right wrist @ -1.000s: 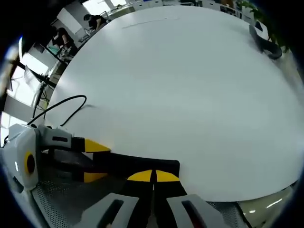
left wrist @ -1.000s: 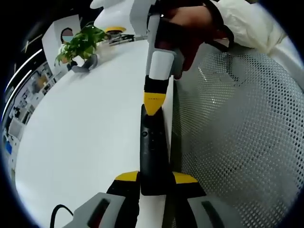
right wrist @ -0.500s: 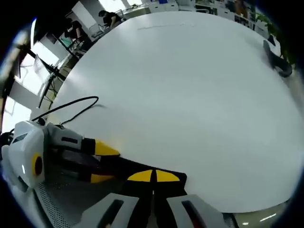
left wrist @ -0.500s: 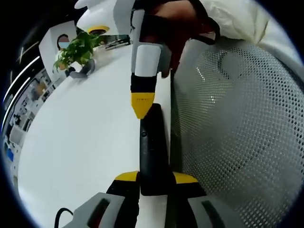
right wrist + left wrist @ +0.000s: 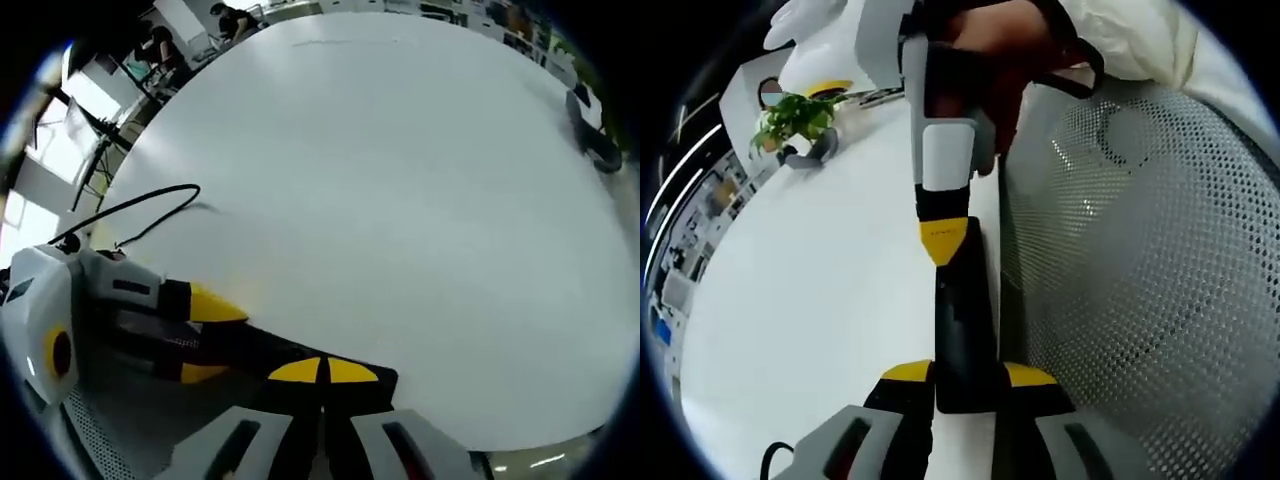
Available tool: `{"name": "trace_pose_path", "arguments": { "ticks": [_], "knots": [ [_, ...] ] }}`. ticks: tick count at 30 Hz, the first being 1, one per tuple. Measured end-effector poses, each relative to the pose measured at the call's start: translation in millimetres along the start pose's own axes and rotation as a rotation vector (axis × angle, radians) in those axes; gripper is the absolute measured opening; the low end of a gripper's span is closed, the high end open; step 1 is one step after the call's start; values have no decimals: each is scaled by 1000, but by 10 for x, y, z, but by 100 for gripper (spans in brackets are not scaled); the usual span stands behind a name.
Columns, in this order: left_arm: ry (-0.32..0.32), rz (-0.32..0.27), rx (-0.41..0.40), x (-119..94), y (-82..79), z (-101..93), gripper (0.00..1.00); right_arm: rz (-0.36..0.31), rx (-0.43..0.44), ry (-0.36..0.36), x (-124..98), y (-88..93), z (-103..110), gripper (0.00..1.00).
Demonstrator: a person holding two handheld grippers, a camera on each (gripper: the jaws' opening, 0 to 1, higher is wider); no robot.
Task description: Press the specified remote control buttons in sequence, fully releasing each button before pressing the next.
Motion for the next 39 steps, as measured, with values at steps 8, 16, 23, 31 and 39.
{"name": "trace_pose_path", "arguments": {
  "ticks": [8, 16, 23, 31, 39],
  "knots": [
    [7, 3, 8, 3, 3, 11, 25, -31, 2, -1, -2, 10, -21, 0],
    [8, 6, 1, 5, -4, 15, 26, -115, 88, -86, -21, 70, -82, 0],
    [8, -2, -6, 6, -1, 18, 26, -193, 155, -139, -51, 203, -108, 0],
    [17, -16, -12, 5, 3, 34, 26, -199, 135, -156, -108, 172, -49, 0],
    [17, -14, -10, 9, -4, 29, 26, -168, 150, -179, -112, 220, -13, 0]
  ]
}}
Point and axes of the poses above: the point that each gripper's makers call its tool centre point, and the gripper's own axes: x roughly forward along the fingers, z roughly to its left, y roughly out of its underside, the point moved 7 cm from there along -x, roughly backward along the fingers, and after that the axes turned 10 degrees about x, right-handed, at the moved point
